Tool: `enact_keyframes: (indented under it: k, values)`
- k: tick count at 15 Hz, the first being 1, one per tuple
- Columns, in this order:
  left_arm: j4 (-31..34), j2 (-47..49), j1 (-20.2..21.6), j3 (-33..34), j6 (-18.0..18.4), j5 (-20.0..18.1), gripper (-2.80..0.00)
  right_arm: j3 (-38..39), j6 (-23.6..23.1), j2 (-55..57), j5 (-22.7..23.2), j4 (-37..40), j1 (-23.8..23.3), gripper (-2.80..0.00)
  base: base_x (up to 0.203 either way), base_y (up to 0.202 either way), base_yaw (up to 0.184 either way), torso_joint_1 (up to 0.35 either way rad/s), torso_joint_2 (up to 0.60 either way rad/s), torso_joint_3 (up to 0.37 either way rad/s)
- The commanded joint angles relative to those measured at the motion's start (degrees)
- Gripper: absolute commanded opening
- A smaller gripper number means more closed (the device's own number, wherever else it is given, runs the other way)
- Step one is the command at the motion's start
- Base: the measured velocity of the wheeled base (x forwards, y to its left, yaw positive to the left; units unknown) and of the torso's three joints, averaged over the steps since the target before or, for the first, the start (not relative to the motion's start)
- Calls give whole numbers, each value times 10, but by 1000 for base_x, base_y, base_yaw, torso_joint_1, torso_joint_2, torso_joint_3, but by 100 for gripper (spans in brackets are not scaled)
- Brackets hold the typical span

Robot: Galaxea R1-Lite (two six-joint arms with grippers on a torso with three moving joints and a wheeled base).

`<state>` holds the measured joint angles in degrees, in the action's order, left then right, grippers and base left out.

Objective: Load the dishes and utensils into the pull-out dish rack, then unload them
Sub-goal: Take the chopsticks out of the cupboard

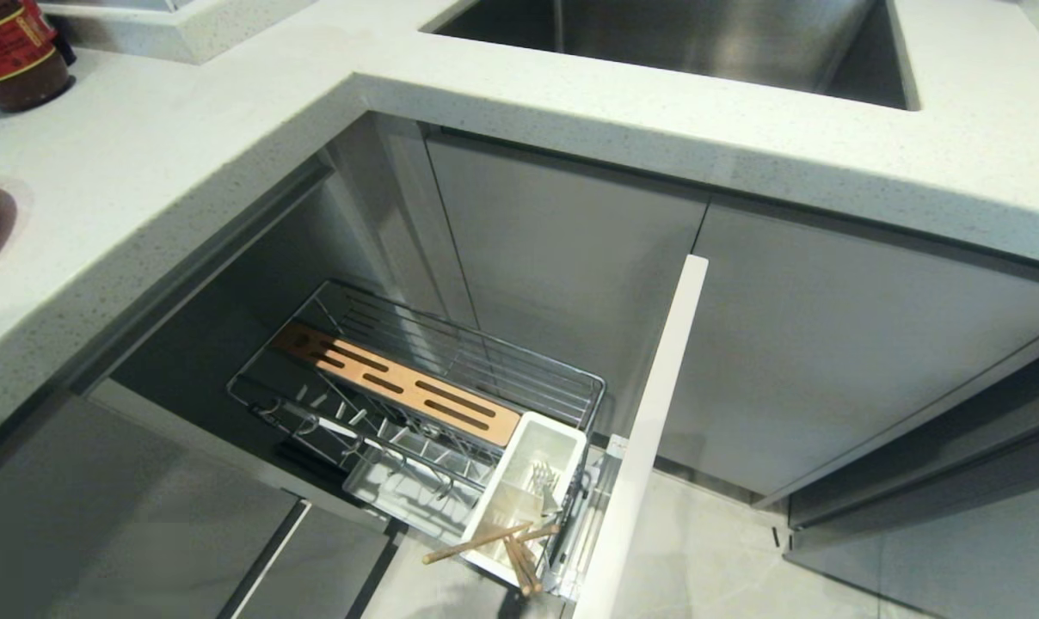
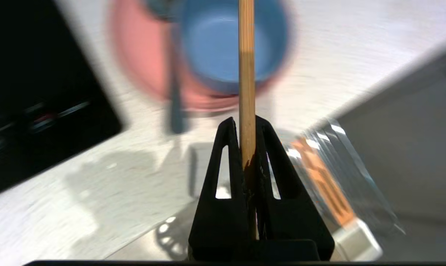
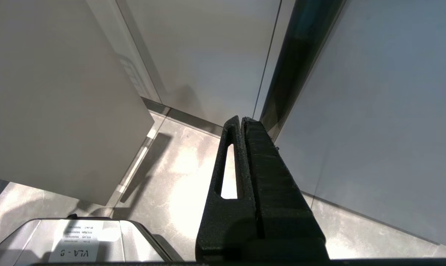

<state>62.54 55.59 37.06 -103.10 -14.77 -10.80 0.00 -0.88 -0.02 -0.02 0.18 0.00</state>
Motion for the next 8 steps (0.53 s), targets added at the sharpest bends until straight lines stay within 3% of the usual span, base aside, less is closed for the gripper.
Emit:
enact_keyframes:
  k: [1, 4, 8]
  values:
    - [4, -8, 63, 31, 2, 9, -280, 0, 0, 0, 0, 0, 0, -280, 0, 0, 0, 0, 0, 0]
    - [5, -8, 106, 95, 0, 31, -280, 0, 0, 0, 0, 0, 0, -280, 0, 0, 0, 0, 0, 0]
    - [-12, -2, 110, 154, -16, 24, -280, 0, 0, 0, 0, 0, -1, -280, 0, 0, 0, 0, 0, 0]
